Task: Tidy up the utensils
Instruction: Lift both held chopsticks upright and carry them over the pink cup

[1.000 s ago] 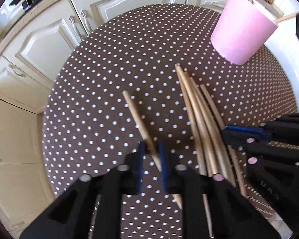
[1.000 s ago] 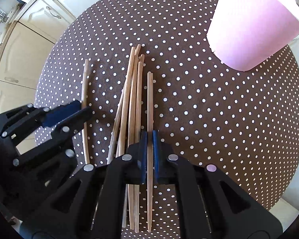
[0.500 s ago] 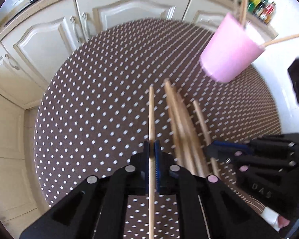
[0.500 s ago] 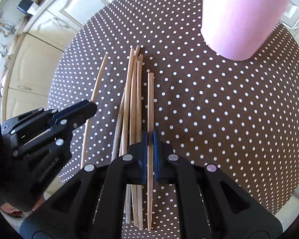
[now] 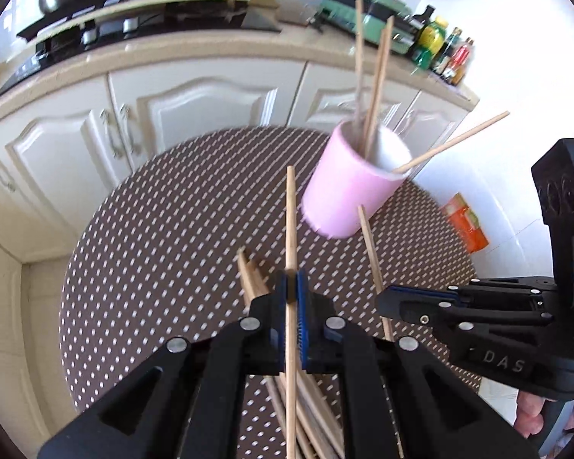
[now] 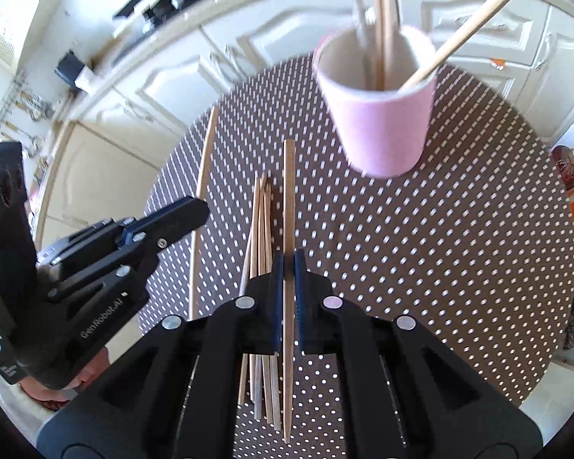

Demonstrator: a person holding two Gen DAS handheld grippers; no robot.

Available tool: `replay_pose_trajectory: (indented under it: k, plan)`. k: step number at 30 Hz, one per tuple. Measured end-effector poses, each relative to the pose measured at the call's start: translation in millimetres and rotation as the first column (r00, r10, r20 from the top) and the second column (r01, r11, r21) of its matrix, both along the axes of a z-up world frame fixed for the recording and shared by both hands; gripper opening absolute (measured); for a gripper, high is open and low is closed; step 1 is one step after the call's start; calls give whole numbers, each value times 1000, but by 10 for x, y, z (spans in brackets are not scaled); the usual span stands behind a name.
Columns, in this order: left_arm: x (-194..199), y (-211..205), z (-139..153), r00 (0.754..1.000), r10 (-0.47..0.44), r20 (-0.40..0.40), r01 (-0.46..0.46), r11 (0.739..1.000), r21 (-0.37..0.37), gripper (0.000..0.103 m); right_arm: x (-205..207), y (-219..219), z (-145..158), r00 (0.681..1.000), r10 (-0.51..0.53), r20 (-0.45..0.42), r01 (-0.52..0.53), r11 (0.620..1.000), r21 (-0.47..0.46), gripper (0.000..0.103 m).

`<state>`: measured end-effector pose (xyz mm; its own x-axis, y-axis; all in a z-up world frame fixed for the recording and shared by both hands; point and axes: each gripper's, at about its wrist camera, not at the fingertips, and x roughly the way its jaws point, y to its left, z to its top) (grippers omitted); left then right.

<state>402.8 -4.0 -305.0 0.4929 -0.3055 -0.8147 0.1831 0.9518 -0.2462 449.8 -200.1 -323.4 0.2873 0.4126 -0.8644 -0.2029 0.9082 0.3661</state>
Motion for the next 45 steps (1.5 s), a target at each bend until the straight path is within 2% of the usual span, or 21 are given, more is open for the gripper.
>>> replay_pose_trajectory:
  k: [9, 15, 22, 28, 40, 45]
  plan:
    - [323, -323, 489, 991, -29, 130, 37, 998, -54, 5, 9, -175, 575, 980, -103, 168, 88, 992, 93, 6]
    - [594, -463, 846, 974, -19, 226, 41, 995, -93, 5, 210, -314, 933, 937, -177, 303, 140, 980, 139, 6]
    - [915, -618, 1093, 949, 4, 315, 35, 993, -116, 5, 473, -480, 1161, 882, -243, 403, 187, 967, 174, 6]
    - [1136, -701, 1185, 928, 44, 369, 4, 992, -126, 5, 672, -514, 1286, 841, -271, 468, 204, 961, 189, 6]
    - [1395, -752, 1119, 907, 107, 408, -56, 989, -136, 5, 862, -490, 1245, 792, -295, 534, 225, 955, 194, 6]
    - [1442, -790, 1073, 898, 115, 424, -73, 991, -114, 5, 907, -488, 1181, 777, -316, 544, 255, 949, 186, 6]
